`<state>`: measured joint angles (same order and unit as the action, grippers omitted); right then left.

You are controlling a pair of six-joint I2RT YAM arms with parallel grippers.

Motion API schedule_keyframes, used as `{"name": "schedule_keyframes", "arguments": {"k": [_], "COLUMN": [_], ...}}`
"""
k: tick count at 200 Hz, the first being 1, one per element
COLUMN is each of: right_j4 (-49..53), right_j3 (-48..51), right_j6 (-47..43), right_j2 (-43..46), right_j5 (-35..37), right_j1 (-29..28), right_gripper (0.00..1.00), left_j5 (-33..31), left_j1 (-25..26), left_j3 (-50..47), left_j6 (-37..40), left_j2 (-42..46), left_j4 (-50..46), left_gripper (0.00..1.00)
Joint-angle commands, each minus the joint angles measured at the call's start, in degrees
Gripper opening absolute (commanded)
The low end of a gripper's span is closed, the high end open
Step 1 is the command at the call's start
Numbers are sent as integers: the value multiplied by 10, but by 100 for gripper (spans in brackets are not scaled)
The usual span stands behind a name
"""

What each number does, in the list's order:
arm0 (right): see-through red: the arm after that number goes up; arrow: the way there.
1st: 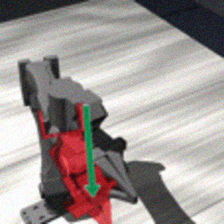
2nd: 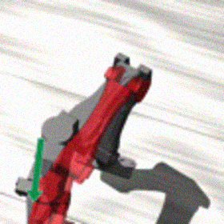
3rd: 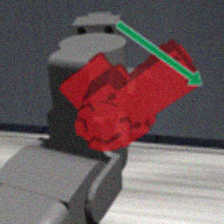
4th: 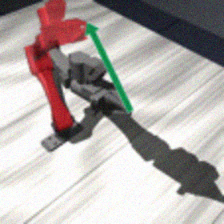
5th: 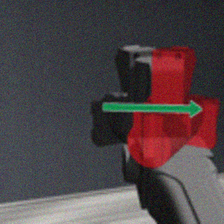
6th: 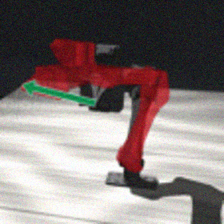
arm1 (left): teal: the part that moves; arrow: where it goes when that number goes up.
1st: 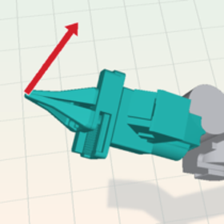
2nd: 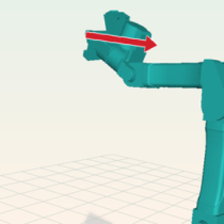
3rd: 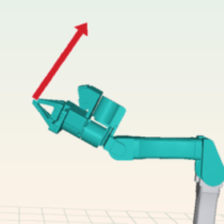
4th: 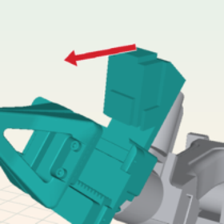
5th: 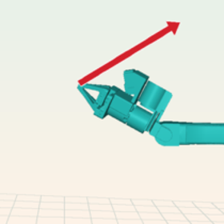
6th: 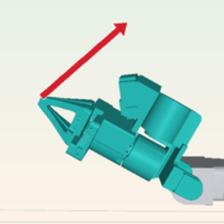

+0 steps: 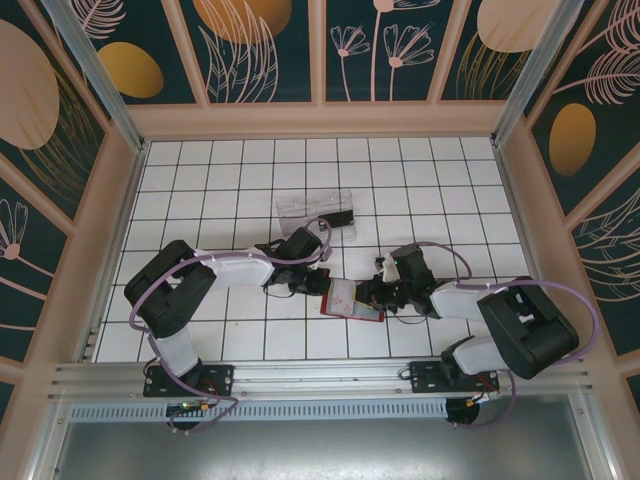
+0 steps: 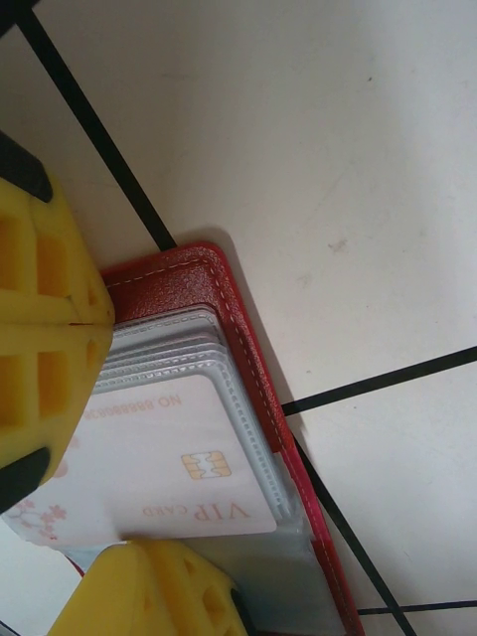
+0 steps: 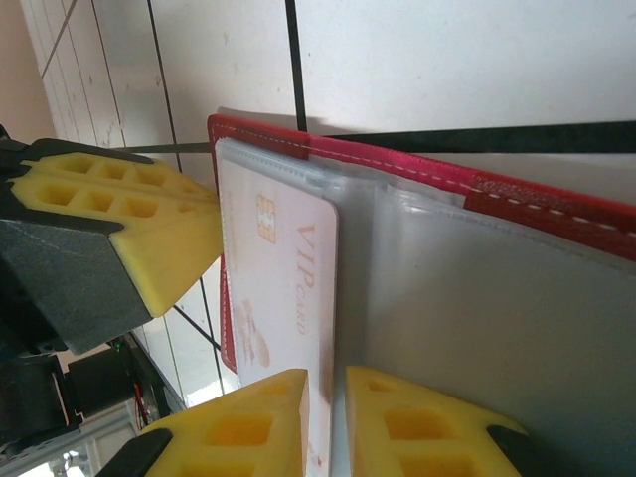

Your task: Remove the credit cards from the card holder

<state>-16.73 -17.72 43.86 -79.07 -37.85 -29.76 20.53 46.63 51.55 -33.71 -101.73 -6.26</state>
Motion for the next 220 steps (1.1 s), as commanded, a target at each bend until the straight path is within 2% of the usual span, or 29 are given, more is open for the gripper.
{"name": "schedule_keyframes", "arguments": {"k": [1,48,117,148,220], "right_j4": [-16,-33,-28,-4,72], "right_j3": [-14,-14,-9,-8,6], "right_j6": [-3,1,0,-6,-31], "right_j2": [-11,-10,-11,6,55], "right_j5": [-12,-21,-14,-4,15], "right_j1": [1,1,1,2,13], "right_gripper": [18,17,10,6,6], "left_j5": [-14,-14,-15,-18,-22], "left_j1": [4,4,4,4,4], "left_j3": [0,2,0,-2,0], "left_j6": [6,6,6,6,7], "left_j2": [-12,-12,-12,-12,-14], "left_j4": [-49,-52,-55,-56,-64], "left_gripper": [0,0,0,0,0]}}
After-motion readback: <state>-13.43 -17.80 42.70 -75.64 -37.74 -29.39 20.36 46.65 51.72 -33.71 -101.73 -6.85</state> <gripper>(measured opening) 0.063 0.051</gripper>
